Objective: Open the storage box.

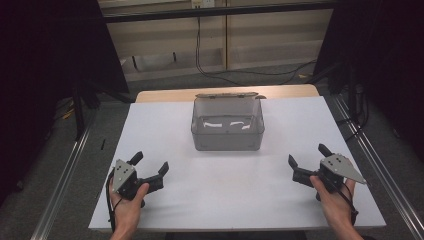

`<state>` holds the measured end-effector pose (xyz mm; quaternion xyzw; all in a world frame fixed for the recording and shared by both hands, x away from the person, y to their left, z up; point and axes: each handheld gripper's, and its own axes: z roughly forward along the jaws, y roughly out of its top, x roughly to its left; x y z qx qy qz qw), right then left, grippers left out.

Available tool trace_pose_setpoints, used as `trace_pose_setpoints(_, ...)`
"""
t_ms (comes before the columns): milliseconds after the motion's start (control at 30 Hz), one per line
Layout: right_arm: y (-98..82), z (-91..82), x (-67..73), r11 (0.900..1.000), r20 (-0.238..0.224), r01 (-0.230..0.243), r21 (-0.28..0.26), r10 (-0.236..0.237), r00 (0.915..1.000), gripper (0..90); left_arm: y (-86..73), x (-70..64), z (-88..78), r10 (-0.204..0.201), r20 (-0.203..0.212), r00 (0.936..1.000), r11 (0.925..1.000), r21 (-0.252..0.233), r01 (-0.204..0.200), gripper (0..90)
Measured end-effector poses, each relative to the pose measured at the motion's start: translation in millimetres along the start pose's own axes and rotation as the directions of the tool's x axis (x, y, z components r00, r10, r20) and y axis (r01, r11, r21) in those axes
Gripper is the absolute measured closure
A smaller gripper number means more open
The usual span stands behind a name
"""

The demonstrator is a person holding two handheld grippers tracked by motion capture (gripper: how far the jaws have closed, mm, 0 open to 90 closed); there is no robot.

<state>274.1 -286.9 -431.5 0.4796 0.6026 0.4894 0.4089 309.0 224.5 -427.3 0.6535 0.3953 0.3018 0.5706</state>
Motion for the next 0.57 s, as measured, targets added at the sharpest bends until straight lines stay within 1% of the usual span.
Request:
trace_pose_setpoints(33,-2.0,-2.8,-0.2,1.000,0.010,-0.001,0.003,0.001,0.9999,0.0,-0.6,-1.0,-3.1,0.002,0.002,1.0000,1.0000,0.006,-0.002,3.2)
trace_pose_setpoints(100,-4.5,-7.1,-0.7,1.000,0.010,-0.004,0.015,0.003,0.9999,0.0,-2.7,-3.4,-9.8,-0.002,-0.012,0.9999,0.9999,0.012,0.002,3.2)
trace_pose_setpoints(167,-5.8,-11.9,-1.5,1.000,0.019,-0.007,0.017,0.007,0.9998,0.0,-5.8,-4.0,-14.6,-0.012,-0.006,0.9999,0.9998,0.017,0.013,3.2)
trace_pose_setpoints(200,-6.9,-14.2,-1.5,1.000,0.021,-0.002,0.020,0.002,0.9998,0.0,-7.4,-3.8,-15.3,-0.018,-0.012,0.9998,0.9997,0.018,0.018,3.2)
trace_pose_setpoints(233,-8.7,-16.2,-1.7,1.000,0.013,0.004,0.024,-0.004,0.9999,0.0,-8.8,-2.6,-15.4,-0.022,-0.016,0.9996,0.9995,0.022,0.023,3.2)
trace_pose_setpoints(300,-12.2,-19.1,-2.5,1.000,0.009,-0.005,0.030,0.005,0.9999,0.0,-12.1,-1.6,-14.8,-0.036,-0.022,0.9991,0.9991,0.024,0.036,3.3)
trace_pose_setpoints(367,-13.6,-19.9,-4.2,0.999,0.011,-0.014,0.037,0.014,0.9999,0.0,-14.4,-1.1,-15.3,-0.035,-0.016,0.9993,0.9985,0.041,0.036,3.4)
trace_pose_setpoints(433,-13.3,-19.8,-5.1,0.999,0.014,-0.024,0.030,0.024,0.9996,0.0,-15.2,-1.2,-17.8,-0.052,-0.027,0.9983,0.9980,0.035,0.053,3.9)
trace_pose_setpoints(500,-13.2,-18.7,-4.6,0.999,0.016,-0.029,0.027,0.028,0.9995,0.0,-15.5,0.4,-17.9,-0.062,-0.032,0.9976,0.9971,0.043,0.063,3.8)
trace_pose_setpoints(533,-13.2,-18.1,-4.4,0.999,0.011,-0.032,0.027,0.032,0.9994,0.0,-15.2,1.1,-17.7,-0.068,-0.034,0.9971,0.9969,0.038,0.069,3.9)
trace_pose_setpoints(567,-13.1,-18.0,-4.4,0.999,0.001,-0.031,0.033,0.031,0.9995,0.2,-14.7,2.4,-17.8,-0.065,-0.041,0.9971,0.9970,0.040,0.066,3.8)
